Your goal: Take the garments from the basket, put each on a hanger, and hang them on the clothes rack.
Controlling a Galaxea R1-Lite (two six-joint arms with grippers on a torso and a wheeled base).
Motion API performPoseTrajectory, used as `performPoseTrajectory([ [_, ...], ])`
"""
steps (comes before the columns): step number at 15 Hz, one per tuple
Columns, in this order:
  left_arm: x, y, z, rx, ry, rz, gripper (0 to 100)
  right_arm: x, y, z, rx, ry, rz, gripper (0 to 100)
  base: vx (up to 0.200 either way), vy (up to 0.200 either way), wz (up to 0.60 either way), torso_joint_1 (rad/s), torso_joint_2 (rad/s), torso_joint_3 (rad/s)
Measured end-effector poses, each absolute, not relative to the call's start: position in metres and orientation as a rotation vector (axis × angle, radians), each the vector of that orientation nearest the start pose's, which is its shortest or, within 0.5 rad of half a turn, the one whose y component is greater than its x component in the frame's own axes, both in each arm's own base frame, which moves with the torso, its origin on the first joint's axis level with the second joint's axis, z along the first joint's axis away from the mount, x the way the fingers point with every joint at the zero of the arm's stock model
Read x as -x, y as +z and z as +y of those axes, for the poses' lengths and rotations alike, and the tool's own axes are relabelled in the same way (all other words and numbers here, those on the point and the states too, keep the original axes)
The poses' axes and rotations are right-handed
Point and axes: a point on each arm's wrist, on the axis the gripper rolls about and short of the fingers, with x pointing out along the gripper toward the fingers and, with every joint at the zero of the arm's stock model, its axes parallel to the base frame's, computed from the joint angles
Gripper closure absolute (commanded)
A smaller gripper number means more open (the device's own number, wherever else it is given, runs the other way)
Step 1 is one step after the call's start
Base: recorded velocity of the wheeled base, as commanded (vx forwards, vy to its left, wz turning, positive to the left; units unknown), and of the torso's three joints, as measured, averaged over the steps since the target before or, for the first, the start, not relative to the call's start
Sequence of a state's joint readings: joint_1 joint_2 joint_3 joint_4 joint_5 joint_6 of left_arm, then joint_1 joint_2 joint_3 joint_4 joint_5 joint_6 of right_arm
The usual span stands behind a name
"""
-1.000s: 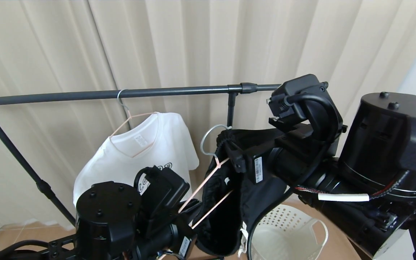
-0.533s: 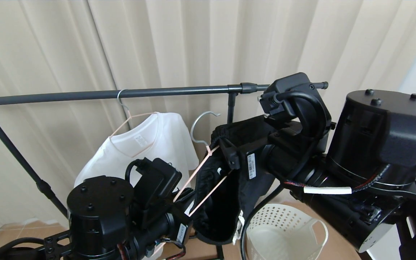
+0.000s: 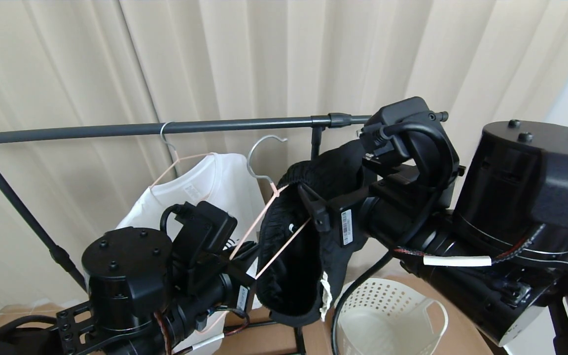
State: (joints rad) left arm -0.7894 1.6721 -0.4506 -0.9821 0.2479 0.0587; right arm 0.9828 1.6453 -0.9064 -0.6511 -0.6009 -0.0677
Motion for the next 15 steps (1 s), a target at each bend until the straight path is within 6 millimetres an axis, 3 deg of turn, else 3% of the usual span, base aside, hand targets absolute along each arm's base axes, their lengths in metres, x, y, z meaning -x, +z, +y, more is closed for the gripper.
performPoseTrajectory([
  [6, -0.194, 0.133, -0.17, -0.171, -0.612, 0.212, 100, -0.164, 0.23, 0.219, 0.185, 0.537, 0.052, 0, 0.0, 0.0, 0.0, 0.0, 0.0, 0.0],
  [11, -0.198, 0.129, -0.16, -0.216, -0.712, 0.213, 100, -0.16, 0.24, 0.156, 0.347, 0.781, 0.209, 0, 0.0, 0.0, 0.0, 0.0, 0.0, 0.0],
  [15, -0.193, 0.12, -0.149, -0.329, -0.83, 0.204, 100, -0.162, 0.255, 0.12, 0.428, 0.832, 0.277, 0, 0.0, 0.0, 0.0, 0.0, 0.0, 0.0],
])
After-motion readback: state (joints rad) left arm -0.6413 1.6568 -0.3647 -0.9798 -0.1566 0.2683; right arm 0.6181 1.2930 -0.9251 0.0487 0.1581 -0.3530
